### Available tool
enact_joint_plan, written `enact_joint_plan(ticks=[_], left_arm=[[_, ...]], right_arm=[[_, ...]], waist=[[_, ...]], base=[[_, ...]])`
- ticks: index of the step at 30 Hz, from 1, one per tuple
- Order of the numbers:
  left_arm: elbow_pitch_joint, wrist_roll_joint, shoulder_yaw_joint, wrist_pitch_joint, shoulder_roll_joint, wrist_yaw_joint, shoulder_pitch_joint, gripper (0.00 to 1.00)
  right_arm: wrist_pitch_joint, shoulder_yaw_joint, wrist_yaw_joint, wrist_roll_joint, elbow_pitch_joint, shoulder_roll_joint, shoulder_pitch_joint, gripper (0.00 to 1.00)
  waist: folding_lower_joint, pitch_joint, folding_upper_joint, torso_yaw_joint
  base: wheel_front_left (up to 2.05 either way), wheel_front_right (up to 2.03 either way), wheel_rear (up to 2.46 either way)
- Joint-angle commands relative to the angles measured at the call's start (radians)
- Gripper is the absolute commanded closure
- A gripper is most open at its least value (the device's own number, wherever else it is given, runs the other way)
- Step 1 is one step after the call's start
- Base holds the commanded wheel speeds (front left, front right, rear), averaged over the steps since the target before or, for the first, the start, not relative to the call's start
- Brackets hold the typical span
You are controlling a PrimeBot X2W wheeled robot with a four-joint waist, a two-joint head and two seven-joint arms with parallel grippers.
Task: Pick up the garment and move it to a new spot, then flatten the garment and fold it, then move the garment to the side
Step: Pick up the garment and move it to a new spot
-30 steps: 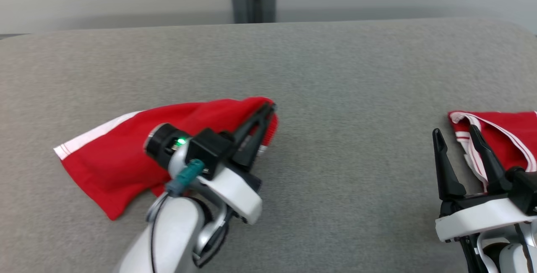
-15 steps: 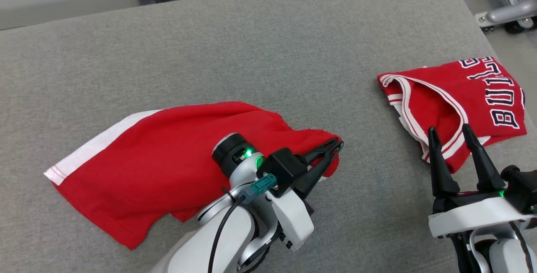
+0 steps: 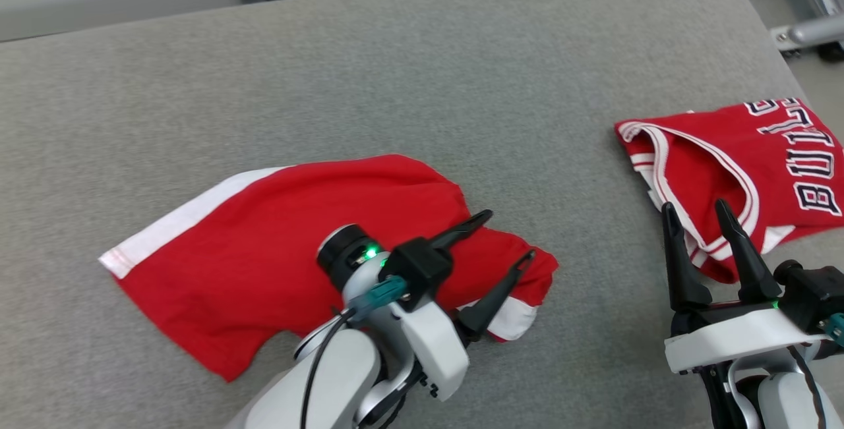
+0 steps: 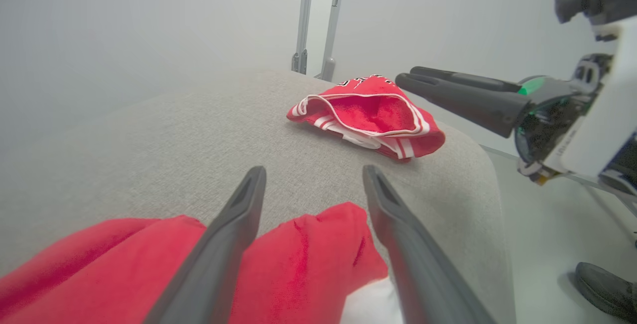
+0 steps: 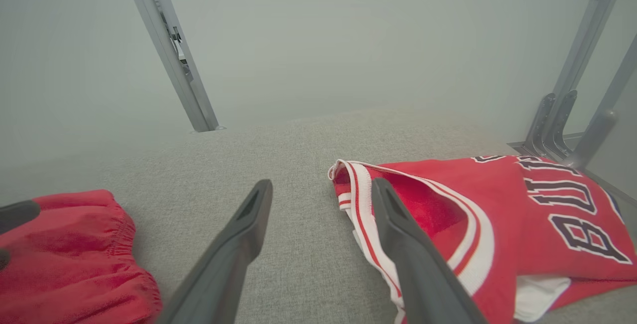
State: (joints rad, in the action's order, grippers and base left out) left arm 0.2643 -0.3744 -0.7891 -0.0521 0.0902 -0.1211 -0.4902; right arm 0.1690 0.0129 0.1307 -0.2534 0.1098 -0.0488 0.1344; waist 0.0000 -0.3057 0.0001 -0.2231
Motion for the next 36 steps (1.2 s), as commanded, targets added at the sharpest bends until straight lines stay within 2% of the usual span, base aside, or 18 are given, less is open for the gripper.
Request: enact_joint_plan(ticks=[1, 3, 6, 13, 15, 18, 23, 27, 36], left_arm=[[-0.017, -0.011, 0.016, -0.011, 0.015, 0.013, 0.022, 0.00], [-0.041, -0.015, 0.042, -0.027, 0.034, 0.040, 0.033, 0.00], [-0.080, -0.012, 0.098, -0.055, 0.070, 0.105, 0.064, 0.00], [-0.146, -0.059, 0.267, -0.107, 0.163, 0.232, 0.140, 0.00], [-0.150, -0.065, 0.290, -0.115, 0.177, 0.246, 0.150, 0.00], [-0.167, -0.083, 0.374, -0.150, 0.224, 0.296, 0.199, 0.00], [-0.200, -0.081, 0.462, -0.190, 0.272, 0.352, 0.274, 0.00], [-0.228, -0.074, 0.512, -0.205, 0.298, 0.373, 0.350, 0.00], [-0.262, -0.053, 0.561, -0.212, 0.290, 0.350, 0.502, 0.00]], right_arm=[[0.001, 0.000, 0.000, 0.005, 0.000, -0.004, 0.006, 0.00], [-0.003, -0.006, 0.000, 0.014, -0.003, -0.004, 0.000, 0.00], [-0.011, -0.003, 0.000, 0.025, -0.010, -0.005, -0.012, 0.00], [-0.034, 0.002, 0.000, 0.047, -0.031, -0.005, -0.032, 0.00], [-0.035, 0.002, 0.000, 0.048, -0.036, -0.005, -0.034, 0.00], [-0.045, 0.002, 0.000, 0.055, -0.043, -0.005, -0.045, 0.00], [-0.053, 0.007, 0.000, 0.062, -0.048, -0.005, -0.069, 0.00], [-0.057, 0.008, 0.000, 0.069, -0.051, -0.005, -0.087, 0.00], [-0.089, -0.006, 0.000, 0.078, -0.058, -0.005, -0.147, 0.00]], waist=[[0.0000, 0.031, -0.0001, 0.038], [0.0000, 0.051, -0.0001, 0.068], [0.0000, 0.080, -0.0001, 0.105], [0.0000, 0.135, -0.0001, 0.173], [0.0000, 0.142, -0.0001, 0.179], [0.0000, 0.173, -0.0001, 0.200], [0.0000, 0.216, -0.0001, 0.210], [0.0000, 0.246, -0.0001, 0.210], [0.0000, 0.301, -0.0001, 0.201]], base=[[0.00, 0.00, 0.00], [0.00, 0.00, 0.00], [0.00, 0.00, 0.00], [0.00, 0.00, 0.00], [0.00, 0.00, 0.00], [0.00, 0.00, 0.00], [0.00, 0.00, 0.00], [0.00, 0.00, 0.00], [0.00, 0.00, 0.00]])
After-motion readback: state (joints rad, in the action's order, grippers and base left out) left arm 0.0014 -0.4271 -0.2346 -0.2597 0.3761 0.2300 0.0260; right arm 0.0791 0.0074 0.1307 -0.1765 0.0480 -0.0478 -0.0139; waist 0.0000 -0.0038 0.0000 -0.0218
